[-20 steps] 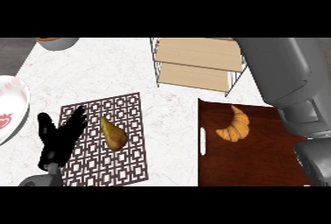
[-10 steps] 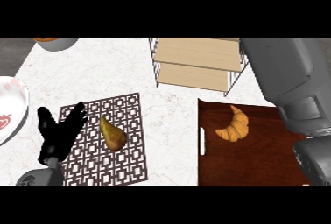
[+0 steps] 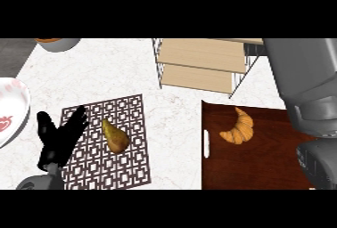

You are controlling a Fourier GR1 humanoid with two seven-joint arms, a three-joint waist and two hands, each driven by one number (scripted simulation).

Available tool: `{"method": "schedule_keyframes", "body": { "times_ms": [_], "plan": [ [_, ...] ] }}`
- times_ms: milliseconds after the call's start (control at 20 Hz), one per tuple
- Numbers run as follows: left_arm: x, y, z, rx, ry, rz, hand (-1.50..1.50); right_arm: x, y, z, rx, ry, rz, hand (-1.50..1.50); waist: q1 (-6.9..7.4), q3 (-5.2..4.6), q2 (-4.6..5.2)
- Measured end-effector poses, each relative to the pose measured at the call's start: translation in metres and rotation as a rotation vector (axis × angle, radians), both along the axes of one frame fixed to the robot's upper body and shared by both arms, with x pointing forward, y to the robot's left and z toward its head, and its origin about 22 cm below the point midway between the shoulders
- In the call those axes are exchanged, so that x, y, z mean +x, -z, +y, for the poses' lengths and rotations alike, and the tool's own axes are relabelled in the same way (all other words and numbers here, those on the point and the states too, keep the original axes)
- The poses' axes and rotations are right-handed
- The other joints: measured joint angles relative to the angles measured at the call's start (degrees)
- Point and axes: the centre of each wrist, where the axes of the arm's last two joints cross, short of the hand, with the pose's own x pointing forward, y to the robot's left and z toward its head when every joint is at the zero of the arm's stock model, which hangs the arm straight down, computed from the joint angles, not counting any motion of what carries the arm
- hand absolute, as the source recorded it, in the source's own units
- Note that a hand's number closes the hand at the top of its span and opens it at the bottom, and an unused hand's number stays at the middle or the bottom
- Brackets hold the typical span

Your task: Pick the tomato from the tray and place it in the tiered shelf

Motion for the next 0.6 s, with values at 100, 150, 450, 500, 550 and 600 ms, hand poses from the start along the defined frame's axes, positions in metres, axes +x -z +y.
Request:
{"method": "schedule_keyframes", "body": {
  "times_ms": [100, 150, 450, 500, 550, 600],
  "plan": [
    [-0.003, 0.004, 0.000, -0.002, -0.003, 0.002, 0.00, -0.002, -0.006, -0.006, 0.067, -0.008, -0.024, -1.50, -0.16, -0.02, -0.07],
    [-0.001, 0.002, -0.001, -0.002, -0.004, 0.002, 0.00, -0.002, -0.007, -0.006, 0.097, -0.003, -0.034, -1.50, -0.17, -0.01, -0.06],
    [-0.008, 0.004, 0.001, -0.004, -0.008, 0.002, 0.00, -0.006, -0.017, -0.030, 0.202, 0.130, -0.143, -1.50, -0.49, -0.03, -0.20],
    [-0.008, 0.005, -0.001, -0.007, -0.008, 0.004, 0.00, -0.005, -0.019, -0.037, 0.202, 0.164, -0.152, -1.50, -0.57, -0.04, -0.20],
    [-0.005, 0.002, -0.001, -0.005, -0.012, 0.001, 0.00, -0.006, -0.019, -0.047, 0.208, 0.192, -0.159, -1.50, -0.74, -0.05, -0.22],
    [-0.005, 0.004, 0.000, -0.004, -0.017, 0.000, 0.00, -0.007, -0.020, -0.054, 0.221, 0.219, -0.164, -1.50, -0.90, -0.03, -0.24]
  ]
}}
